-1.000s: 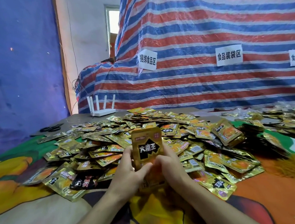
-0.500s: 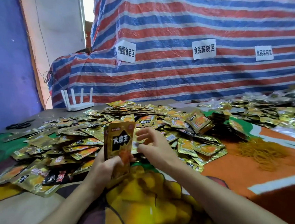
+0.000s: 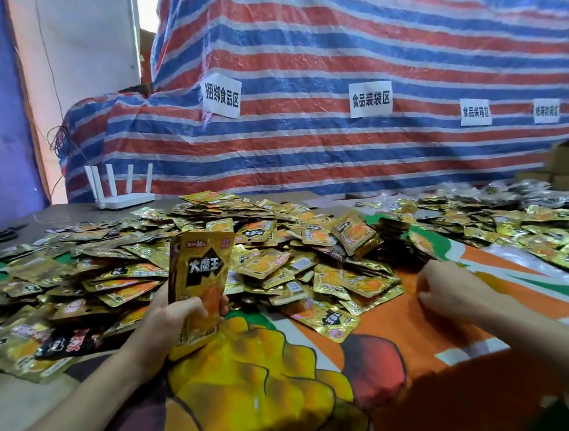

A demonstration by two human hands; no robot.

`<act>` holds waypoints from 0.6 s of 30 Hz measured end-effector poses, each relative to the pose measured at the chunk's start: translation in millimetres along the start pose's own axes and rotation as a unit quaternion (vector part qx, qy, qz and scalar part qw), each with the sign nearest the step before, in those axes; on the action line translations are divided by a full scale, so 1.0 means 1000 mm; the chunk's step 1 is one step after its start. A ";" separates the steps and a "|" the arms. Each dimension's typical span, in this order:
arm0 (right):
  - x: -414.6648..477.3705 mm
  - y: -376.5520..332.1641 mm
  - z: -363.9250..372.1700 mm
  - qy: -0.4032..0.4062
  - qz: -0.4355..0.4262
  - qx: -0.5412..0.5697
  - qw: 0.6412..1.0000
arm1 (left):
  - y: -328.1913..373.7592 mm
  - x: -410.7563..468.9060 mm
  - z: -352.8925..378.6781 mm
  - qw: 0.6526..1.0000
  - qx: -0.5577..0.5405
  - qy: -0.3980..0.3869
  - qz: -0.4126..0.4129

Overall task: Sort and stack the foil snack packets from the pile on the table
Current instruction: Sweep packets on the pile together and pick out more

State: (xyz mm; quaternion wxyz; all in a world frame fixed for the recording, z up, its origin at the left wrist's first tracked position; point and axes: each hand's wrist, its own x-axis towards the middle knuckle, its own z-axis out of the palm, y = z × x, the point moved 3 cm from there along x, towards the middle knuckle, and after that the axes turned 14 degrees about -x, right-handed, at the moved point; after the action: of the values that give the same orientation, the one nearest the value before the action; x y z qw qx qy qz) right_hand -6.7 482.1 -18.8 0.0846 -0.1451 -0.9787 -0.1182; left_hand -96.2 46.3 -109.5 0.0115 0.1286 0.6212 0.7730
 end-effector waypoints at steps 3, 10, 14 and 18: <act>-0.004 -0.001 0.000 0.044 -0.003 -0.024 0.999 | -0.008 0.008 -0.010 0.999 -0.029 -0.016 -0.019; -0.007 -0.001 -0.006 0.033 0.001 -0.001 0.999 | -0.003 0.015 -0.002 0.994 -0.065 -0.084 -0.024; -0.005 0.001 -0.010 0.054 0.007 0.032 0.998 | -0.010 0.014 -0.011 1.000 -0.016 -0.010 -0.021; -0.001 0.003 -0.009 0.048 -0.004 0.040 0.998 | -0.010 0.012 -0.009 0.999 -0.012 0.009 -0.031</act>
State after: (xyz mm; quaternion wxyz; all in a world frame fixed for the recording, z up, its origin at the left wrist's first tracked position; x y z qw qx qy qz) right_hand -4.0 482.0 -10.0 0.1366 -0.1318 -0.9780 -0.0865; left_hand -110.8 41.8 -118.3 0.0316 0.1018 0.6156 0.7808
